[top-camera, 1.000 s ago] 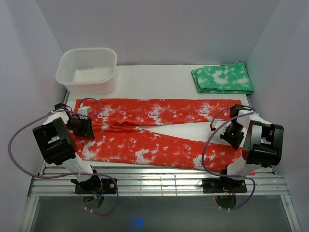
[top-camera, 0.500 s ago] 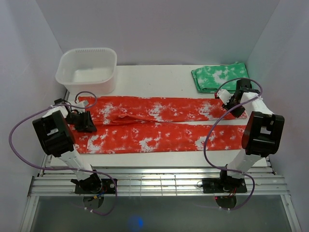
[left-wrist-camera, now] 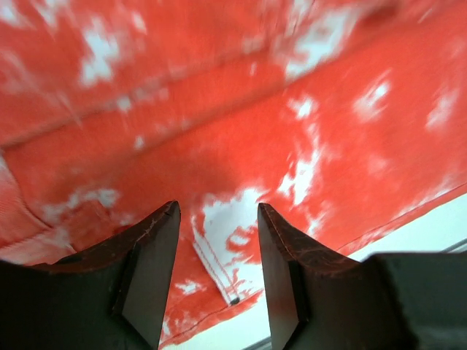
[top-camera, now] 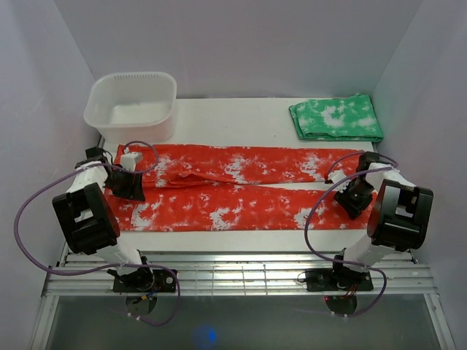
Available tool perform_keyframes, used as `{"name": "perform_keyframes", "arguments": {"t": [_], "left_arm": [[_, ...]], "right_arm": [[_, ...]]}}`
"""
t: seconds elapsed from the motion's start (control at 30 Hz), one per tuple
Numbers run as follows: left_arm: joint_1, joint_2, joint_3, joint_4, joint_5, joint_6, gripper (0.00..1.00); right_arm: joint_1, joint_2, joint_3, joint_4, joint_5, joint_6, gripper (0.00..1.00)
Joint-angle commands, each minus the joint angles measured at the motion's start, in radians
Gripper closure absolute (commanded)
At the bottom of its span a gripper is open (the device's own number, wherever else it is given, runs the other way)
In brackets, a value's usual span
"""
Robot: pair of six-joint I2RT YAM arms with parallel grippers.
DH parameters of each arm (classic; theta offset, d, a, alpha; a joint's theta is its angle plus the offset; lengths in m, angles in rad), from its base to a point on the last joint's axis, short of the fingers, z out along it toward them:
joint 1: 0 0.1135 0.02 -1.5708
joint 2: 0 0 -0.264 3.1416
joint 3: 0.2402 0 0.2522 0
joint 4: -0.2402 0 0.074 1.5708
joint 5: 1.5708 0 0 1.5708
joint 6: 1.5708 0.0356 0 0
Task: Fold and stack the trousers
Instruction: Flatten the trousers out
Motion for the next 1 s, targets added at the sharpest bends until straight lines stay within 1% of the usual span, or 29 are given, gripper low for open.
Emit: {"name": "perform_keyframes", "arguments": {"t": [0.0,0.03,0.17,0.2,0.27,0.3,0.33,0.37,0.4,0.43,0.47,0.5,0.53,0.57,0.6,0.63,0.67,0.7,0.73,0.8,0.87,0.9,0.97], "left_arm": [[0.02,-0.02,-0.085,-0.023,-0.113,0.099,0.43],[0.029,-0.027,-0.097,-0.026,-0.124,0.114,0.43],[0.071,-0.031,-0.122,-0.086,-0.146,0.197,0.45],[0.077,-0.034,-0.112,-0.103,-0.141,0.214,0.45],[0.079,-0.06,-0.088,-0.155,-0.112,0.269,0.45],[0.079,-0.074,-0.047,-0.175,-0.056,0.288,0.44],[0.077,-0.083,-0.021,-0.186,-0.034,0.291,0.43],[0.076,-0.089,0.01,-0.187,-0.011,0.28,0.43],[0.065,-0.083,0.047,-0.198,0.017,0.272,0.42],[0.056,-0.073,0.123,-0.202,0.058,0.262,0.42],[0.045,-0.059,0.16,-0.199,0.071,0.222,0.42],[0.019,-0.018,0.194,-0.192,0.078,0.197,0.41],[0.005,0.005,0.255,-0.178,0.083,0.17,0.41],[-0.024,0.057,0.306,-0.125,0.08,0.115,0.41],[-0.036,0.085,0.328,-0.101,0.08,0.089,0.41],[-0.047,0.11,0.348,-0.077,0.069,0.031,0.41],[-0.065,0.136,0.366,-0.055,0.063,0.004,0.41],[-0.072,0.163,0.385,-0.032,0.055,-0.025,0.41],[-0.078,0.212,0.418,0.004,0.046,-0.053,0.41],[-0.087,0.262,0.449,0.024,0.04,-0.111,0.41],[-0.09,0.32,0.477,0.058,0.029,-0.143,0.41],[-0.09,0.337,0.48,0.067,0.022,-0.166,0.41],[-0.093,0.378,0.474,0.087,0.008,-0.182,0.42]], "right_arm": [[-0.072,0.011,-0.065,0.009,0.019,-0.038,0.53],[-0.091,0.002,-0.098,0.014,0.051,-0.06,0.54],[-0.178,-0.049,-0.149,0.011,0.093,-0.159,0.57],[-0.203,-0.064,-0.151,0.0,0.097,-0.182,0.57],[-0.215,-0.106,-0.105,-0.041,0.061,-0.228,0.54],[-0.215,-0.115,-0.07,-0.107,-0.009,-0.228,0.49],[-0.215,-0.121,0.034,-0.147,-0.066,-0.213,0.42],[-0.214,-0.115,0.094,-0.182,-0.119,-0.19,0.35],[-0.203,-0.103,0.157,-0.227,-0.162,-0.161,0.31],[-0.196,-0.066,0.22,-0.247,-0.239,-0.135,0.24],[-0.186,-0.043,0.334,-0.255,-0.272,-0.068,0.15],[-0.164,-0.015,0.386,-0.246,-0.312,-0.029,0.11],[-0.148,0.044,0.432,-0.238,-0.323,0.006,0.11],[-0.112,0.105,0.507,-0.195,-0.326,0.085,0.15],[-0.093,0.136,0.538,-0.172,-0.319,0.13,0.18],[-0.073,0.17,0.57,-0.157,-0.315,0.165,0.22],[-0.039,0.202,0.63,-0.144,-0.314,0.227,0.26],[-0.025,0.235,0.654,-0.131,-0.305,0.257,0.31],[-0.012,0.291,0.676,-0.103,-0.3,0.285,0.34],[0.019,0.356,0.713,-0.077,-0.279,0.34,0.41],[0.041,0.387,0.71,-0.019,-0.253,0.364,0.44],[0.044,0.399,0.704,0.003,-0.222,0.38,0.47],[0.047,0.428,0.673,0.035,-0.193,0.387,0.49]]}}
